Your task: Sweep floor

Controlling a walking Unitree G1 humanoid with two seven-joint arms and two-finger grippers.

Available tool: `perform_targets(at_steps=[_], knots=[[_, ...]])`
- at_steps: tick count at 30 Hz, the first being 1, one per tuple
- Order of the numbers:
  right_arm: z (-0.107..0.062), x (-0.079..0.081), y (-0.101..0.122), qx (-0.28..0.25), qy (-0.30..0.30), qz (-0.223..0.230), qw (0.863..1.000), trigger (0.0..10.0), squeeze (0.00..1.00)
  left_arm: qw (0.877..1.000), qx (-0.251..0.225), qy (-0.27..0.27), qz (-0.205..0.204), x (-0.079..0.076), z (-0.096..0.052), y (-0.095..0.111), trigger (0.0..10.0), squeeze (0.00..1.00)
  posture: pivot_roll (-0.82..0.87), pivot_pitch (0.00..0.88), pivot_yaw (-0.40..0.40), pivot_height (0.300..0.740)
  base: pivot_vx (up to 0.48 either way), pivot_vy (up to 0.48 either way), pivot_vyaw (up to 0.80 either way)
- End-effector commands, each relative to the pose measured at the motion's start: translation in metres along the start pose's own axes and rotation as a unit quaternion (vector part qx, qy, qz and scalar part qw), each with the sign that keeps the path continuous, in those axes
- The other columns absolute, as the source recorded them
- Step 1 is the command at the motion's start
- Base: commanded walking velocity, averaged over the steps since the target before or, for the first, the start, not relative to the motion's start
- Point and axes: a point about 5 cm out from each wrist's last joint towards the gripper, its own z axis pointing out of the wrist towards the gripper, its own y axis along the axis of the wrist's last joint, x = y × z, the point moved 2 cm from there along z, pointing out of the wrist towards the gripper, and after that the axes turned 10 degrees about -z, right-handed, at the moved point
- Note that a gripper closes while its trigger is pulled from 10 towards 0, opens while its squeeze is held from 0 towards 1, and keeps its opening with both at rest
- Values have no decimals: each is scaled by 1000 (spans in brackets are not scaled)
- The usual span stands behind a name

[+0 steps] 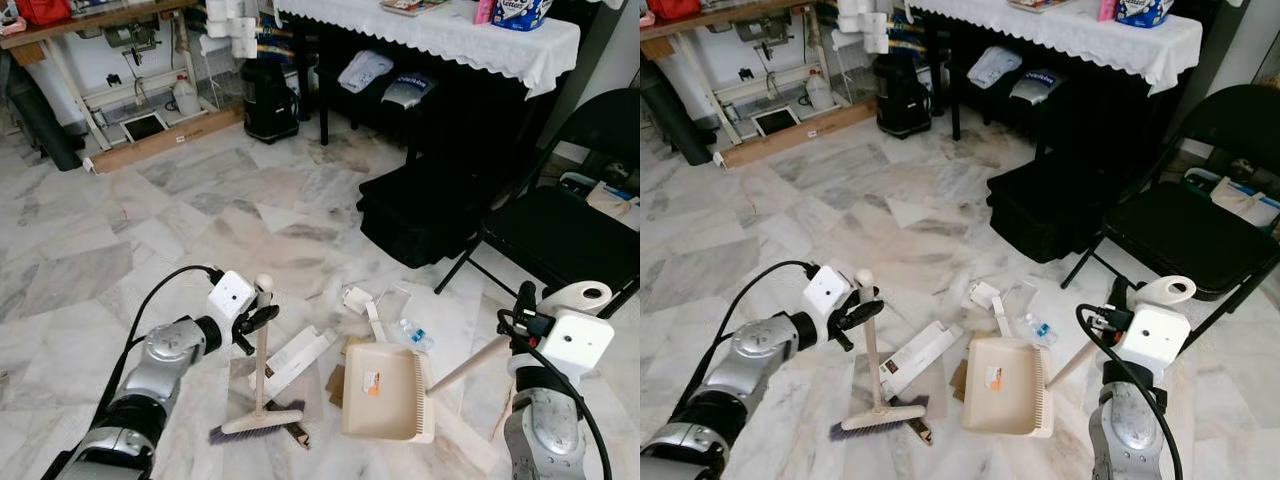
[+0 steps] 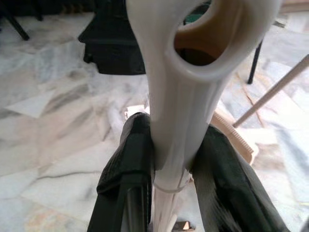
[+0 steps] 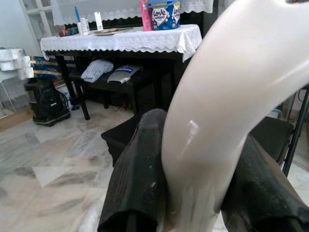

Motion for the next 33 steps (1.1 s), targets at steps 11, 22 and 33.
perform_targets(at_steps=[11,22,33], knots=[[8,7,7,-18,9,10,1000,10000,0,1000,2,-30,3,15,-29,30,10000,0,-137,53,50,740,0,0,0],[10,10,7,-19,13,13,1000,10000,0,997,-70,-9,-24,29,-40,77,10000,0,-125,50,47,740,0,0,0],[12,11,8,-21,15,14,1000,10000,0,989,-141,40,-29,43,-47,115,10000,0,-124,47,45,740,0,0,0]])
